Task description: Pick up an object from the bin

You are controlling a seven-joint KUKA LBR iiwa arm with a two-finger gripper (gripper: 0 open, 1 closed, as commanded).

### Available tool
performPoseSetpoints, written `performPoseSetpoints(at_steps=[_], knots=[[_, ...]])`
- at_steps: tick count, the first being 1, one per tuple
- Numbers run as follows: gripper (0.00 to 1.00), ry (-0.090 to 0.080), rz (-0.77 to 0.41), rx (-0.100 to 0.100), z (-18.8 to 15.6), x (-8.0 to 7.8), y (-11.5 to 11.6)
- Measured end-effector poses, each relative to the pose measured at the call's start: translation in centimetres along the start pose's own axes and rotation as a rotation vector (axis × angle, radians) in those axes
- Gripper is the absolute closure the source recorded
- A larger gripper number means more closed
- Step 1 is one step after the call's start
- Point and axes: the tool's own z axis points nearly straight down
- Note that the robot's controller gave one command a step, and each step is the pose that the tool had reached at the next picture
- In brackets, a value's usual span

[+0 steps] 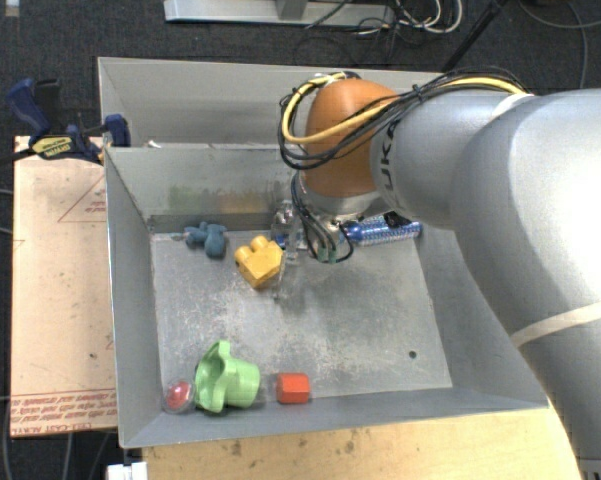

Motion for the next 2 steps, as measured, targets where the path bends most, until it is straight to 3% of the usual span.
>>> performPoseSetpoints(at_steps=[1, 2], knots=[[1.00, -0.010, 0.000, -0.002, -0.4, -0.3, 0.1], [1.00, -0.020, -0.022, -0.004, -17.3, 1.6, -0.4]])
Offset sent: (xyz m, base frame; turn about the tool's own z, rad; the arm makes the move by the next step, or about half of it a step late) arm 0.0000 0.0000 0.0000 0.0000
